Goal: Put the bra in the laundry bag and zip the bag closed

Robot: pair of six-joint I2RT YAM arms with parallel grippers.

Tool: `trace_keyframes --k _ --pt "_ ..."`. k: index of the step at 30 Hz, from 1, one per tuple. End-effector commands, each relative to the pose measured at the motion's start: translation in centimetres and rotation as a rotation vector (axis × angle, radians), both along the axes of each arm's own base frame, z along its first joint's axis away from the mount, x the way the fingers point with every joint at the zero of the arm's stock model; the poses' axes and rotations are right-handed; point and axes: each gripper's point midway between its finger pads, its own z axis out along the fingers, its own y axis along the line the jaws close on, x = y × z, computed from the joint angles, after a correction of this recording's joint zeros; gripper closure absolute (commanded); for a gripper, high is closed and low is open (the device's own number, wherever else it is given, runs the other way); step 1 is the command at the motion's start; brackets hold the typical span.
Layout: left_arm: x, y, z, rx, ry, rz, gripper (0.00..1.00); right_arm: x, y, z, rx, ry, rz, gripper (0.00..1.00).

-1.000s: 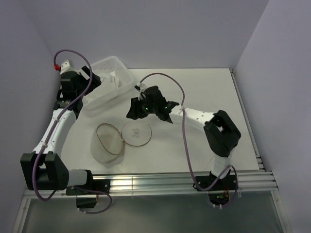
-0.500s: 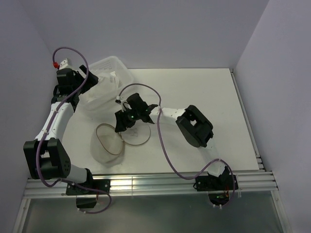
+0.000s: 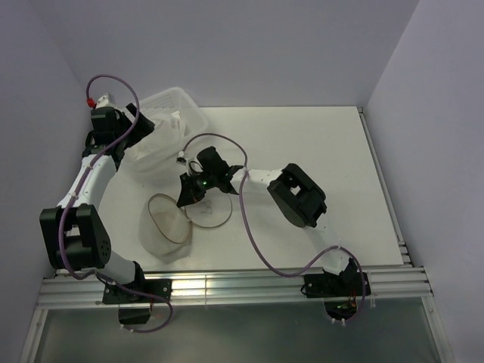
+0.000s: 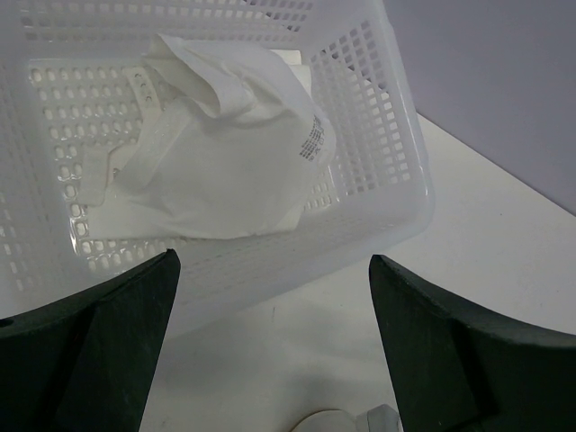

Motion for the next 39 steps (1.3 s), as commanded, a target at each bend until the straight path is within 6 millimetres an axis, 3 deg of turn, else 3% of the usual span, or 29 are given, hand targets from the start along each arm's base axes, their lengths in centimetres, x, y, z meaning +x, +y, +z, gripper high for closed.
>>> trace_keyframes --k 1,9,13,15,16,18,20,29,30,32,35,37,38,39 --pt "1.5 0.0 2.1 0.004 -0.067 -0.021 0.07 1.7 1.3 1.9 0.066 -0.065 -0.023 0.97" --pt "2.7 -0.2 1.6 0.005 -0.057 -0.038 0.09 8.5 -3.3 3.8 -0.014 -0.210 -0.342 1.00" --pt "3.5 0.2 0.2 0.012 -0.030 -0.021 0.10 9.1 -5.0 3.8 -0.024 -0.209 -0.400 1.00" --pt "4.1 0.4 -0.4 0.015 -0.018 -0.012 0.10 9.0 -5.2 3.8 -0.030 -0.206 -0.406 0.88" --pt "4.8 0.6 -1.1 0.015 -0.004 -0.010 0.10 8.8 -5.4 3.9 -0.029 -0.197 -0.412 0.58" --pt "5.7 0.5 -1.5 0.016 0.002 -0.012 0.09 8.4 -5.8 4.5 -0.026 -0.195 -0.416 0.28" --pt "7.3 0.7 -2.4 0.039 0.016 -0.008 0.07 8.0 -6.3 5.9 -0.020 -0.220 -0.415 0.16" --pt "11.8 2.7 -5.9 0.133 0.067 0.086 0.01 5.6 -9.5 10.3 0.001 -0.256 -0.452 0.16" --pt "12.6 2.6 -6.5 0.130 0.072 0.079 0.01 5.4 -9.8 11.5 0.027 -0.264 -0.459 0.17" --pt "13.3 2.2 -7.5 0.117 0.095 0.062 0.02 4.7 -10.3 11.7 0.031 -0.262 -0.458 0.17" --pt "14.9 1.6 -8.0 0.080 0.089 0.044 0.10 3.4 -10.8 13.0 0.068 -0.262 -0.446 0.19" --pt "15.8 1.1 -8.2 0.052 0.072 0.028 0.24 2.5 -11.1 13.8 0.095 -0.257 -0.433 0.19" --pt "16.1 0.7 -8.1 0.038 0.059 0.010 0.51 2.4 -11.3 13.8 0.093 -0.255 -0.433 0.20" --pt "16.1 0.5 -8.4 0.029 0.054 -0.001 0.64 2.2 -11.5 14.1 0.092 -0.270 -0.437 0.19"
